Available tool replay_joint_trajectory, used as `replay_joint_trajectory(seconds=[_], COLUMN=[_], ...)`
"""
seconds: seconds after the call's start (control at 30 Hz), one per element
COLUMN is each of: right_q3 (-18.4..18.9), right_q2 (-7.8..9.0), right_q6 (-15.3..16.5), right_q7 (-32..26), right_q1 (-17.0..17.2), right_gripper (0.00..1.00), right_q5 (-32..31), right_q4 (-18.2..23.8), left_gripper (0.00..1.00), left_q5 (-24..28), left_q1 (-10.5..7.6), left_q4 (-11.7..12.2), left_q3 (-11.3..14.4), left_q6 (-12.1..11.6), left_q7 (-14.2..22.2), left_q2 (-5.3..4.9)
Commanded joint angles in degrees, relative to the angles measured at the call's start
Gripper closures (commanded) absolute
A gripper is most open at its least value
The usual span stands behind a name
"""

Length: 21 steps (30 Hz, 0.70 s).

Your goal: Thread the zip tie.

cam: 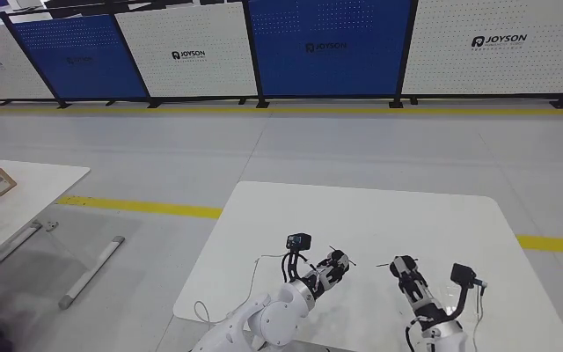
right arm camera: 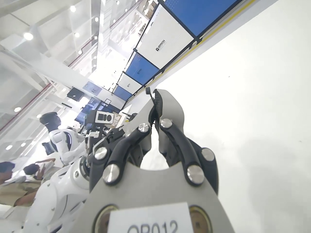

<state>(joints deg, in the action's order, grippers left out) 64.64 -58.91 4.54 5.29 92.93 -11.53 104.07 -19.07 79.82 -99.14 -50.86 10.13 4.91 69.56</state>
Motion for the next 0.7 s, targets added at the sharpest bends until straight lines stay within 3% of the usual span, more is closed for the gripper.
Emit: replay_joint_trajectory(seconds=[0.0,0.23,0.33,0.67], right_q3=[-0.41,-6.35,-7.18,-7.18], right_q2=[-0.4,-2.69,-3.24,-3.24], right_q6=[1.94,4.07,4.24,4.24], right_q7=[0.77,6.61,9.03,9.03], right_q1=[-0.87,-4.74,-5.22,-5.22], right_gripper=[1.0,1.0,1.0,1.0], right_q5=[1.12,-1.83,-3.4,-3.4], right_q4=[-2.74,-9.8,-10.21,-10.21], left_gripper=[1.0,1.0,1.0,1.0], left_q5=[0.0,0.0,0.0,0.0], left_q1=[0.0,0.0,0.0,0.0], left_q4=[0.0,0.0,0.0,0.0], left_q3=[0.0,0.0,0.0,0.0], left_q6=[0.0,0.0,0.0,0.0], left_q7=[0.0,0.0,0.0,0.0], left_q2=[0.0,0.0,0.0,0.0])
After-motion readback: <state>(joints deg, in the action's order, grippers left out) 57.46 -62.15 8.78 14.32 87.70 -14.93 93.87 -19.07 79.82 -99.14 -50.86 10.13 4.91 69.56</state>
